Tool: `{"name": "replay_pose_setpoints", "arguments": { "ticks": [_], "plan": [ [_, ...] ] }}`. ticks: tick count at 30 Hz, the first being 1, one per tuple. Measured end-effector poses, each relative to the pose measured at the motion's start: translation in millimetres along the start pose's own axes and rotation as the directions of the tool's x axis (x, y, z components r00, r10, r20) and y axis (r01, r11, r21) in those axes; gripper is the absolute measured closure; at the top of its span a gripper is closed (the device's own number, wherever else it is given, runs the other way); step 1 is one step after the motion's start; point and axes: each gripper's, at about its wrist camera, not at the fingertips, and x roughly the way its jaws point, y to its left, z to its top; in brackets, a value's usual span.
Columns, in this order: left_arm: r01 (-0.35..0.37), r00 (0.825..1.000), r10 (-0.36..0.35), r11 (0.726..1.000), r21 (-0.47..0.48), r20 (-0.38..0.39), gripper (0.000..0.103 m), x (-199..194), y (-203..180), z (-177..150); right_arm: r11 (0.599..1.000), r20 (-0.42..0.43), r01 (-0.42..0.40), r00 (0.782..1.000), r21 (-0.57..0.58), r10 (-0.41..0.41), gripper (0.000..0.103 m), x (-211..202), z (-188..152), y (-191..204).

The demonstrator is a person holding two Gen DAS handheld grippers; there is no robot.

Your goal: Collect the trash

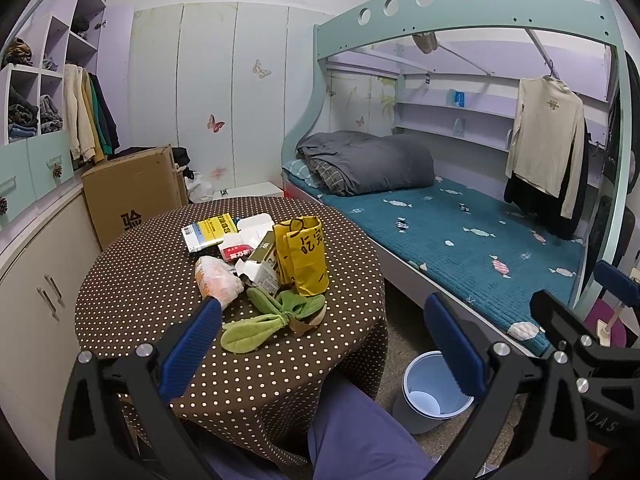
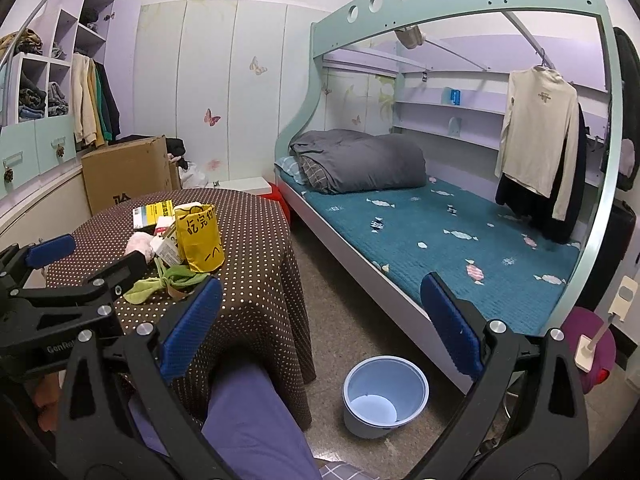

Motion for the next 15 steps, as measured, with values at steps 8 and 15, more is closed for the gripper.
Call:
{"name": "replay_pose_setpoints", "arguments": {
  "ticks": [8,15],
  "plan": [
    [-0.015,1.0,0.015,1.0,0.002,0.008,0.004,-4.1,-0.9,0.6,1.0,0.006,-0.002,1.0,-0.004,0.002,0.006,-1.3,0.4,1.4],
    [-0.016,1.0,0.016,1.0,0.002,0.01,0.004,-6.4,-0.6,0.6,1.0,0.008,-0.001,1.0,-0.002,0.001,0.006,-1.8,0.7,1.6]
  ]
}}
